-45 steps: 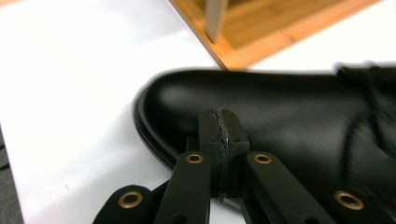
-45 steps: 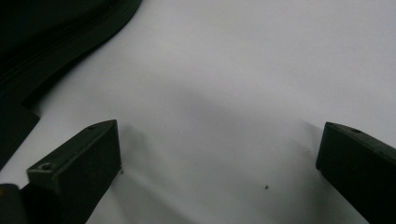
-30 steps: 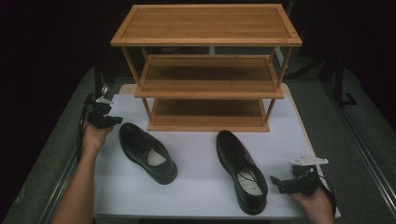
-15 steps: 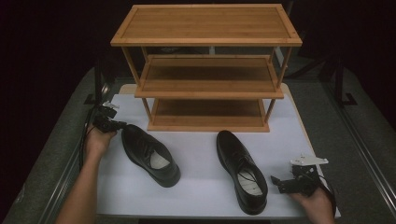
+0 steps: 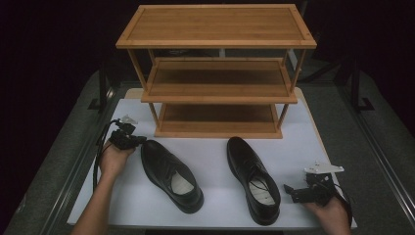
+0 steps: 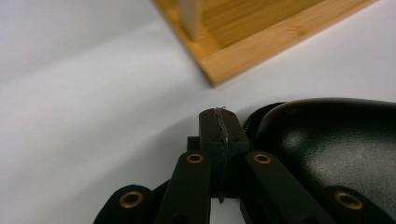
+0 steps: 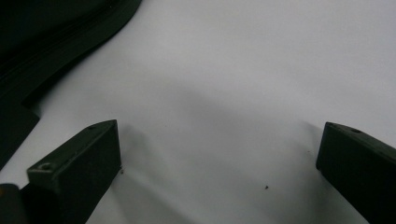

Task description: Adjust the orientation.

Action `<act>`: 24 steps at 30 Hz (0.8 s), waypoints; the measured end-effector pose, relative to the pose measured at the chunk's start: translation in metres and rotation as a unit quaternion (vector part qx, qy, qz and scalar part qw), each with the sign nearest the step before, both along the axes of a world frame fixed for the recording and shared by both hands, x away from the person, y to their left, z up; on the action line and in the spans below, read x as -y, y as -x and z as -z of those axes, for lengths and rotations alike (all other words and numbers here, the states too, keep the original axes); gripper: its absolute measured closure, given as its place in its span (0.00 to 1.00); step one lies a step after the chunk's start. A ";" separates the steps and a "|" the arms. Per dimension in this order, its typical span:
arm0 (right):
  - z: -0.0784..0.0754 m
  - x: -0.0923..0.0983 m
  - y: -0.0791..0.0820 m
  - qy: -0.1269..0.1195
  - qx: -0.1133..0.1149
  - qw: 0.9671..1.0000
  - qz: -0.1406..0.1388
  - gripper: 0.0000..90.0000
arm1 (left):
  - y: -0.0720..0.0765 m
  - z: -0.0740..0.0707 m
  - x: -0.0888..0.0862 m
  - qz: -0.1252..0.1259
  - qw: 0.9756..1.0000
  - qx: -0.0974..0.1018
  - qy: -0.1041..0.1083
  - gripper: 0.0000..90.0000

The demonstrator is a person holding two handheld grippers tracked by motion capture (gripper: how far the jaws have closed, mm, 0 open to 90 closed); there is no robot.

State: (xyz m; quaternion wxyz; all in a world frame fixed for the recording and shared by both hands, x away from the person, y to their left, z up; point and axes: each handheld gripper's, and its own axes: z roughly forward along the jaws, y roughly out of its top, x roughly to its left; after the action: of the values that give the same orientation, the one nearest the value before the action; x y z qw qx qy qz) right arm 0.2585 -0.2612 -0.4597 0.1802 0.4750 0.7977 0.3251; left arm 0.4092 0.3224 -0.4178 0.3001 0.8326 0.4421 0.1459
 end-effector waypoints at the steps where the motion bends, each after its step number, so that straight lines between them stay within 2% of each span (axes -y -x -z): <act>1: 0.000 0.000 0.000 0.000 0.000 1.000 0.000 0.00 | 0.002 0.000 0.002 0.003 1.000 0.000 0.002 1.00; 6: 0.000 0.000 0.000 0.000 0.000 1.000 0.000 0.00 | 0.011 0.002 0.014 0.016 1.000 0.006 0.010 1.00; 8: 0.000 0.000 0.000 0.000 0.000 1.000 0.000 0.00 | 0.012 0.002 0.014 0.018 1.000 0.010 0.007 1.00; 15: 0.000 0.000 0.000 0.000 0.000 1.000 0.000 0.00 | 0.021 -0.002 0.005 0.022 1.000 0.007 0.011 1.00; 18: 0.000 0.000 0.000 0.000 0.000 1.000 0.000 0.00 | 0.032 -0.003 -0.003 0.025 1.000 0.006 0.008 1.00; 21: 0.000 0.000 0.000 -0.001 0.000 1.000 0.000 0.00 | 0.047 -0.004 -0.013 0.022 1.000 0.010 0.019 1.00; 22: 0.000 0.000 0.000 -0.001 0.000 1.000 0.000 0.00 | 0.047 -0.004 -0.013 0.022 1.000 0.010 0.019 1.00; 24: 0.000 0.000 0.000 -0.001 0.000 1.000 0.000 0.00 | 0.061 -0.005 -0.017 0.027 0.999 0.012 0.024 1.00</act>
State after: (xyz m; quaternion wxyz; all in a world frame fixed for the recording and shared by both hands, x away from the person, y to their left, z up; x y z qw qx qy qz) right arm 0.2584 -0.2613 -0.4596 0.1800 0.4753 0.7974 0.3255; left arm 0.3478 0.3391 -0.4127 0.3297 0.8349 0.4189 0.1370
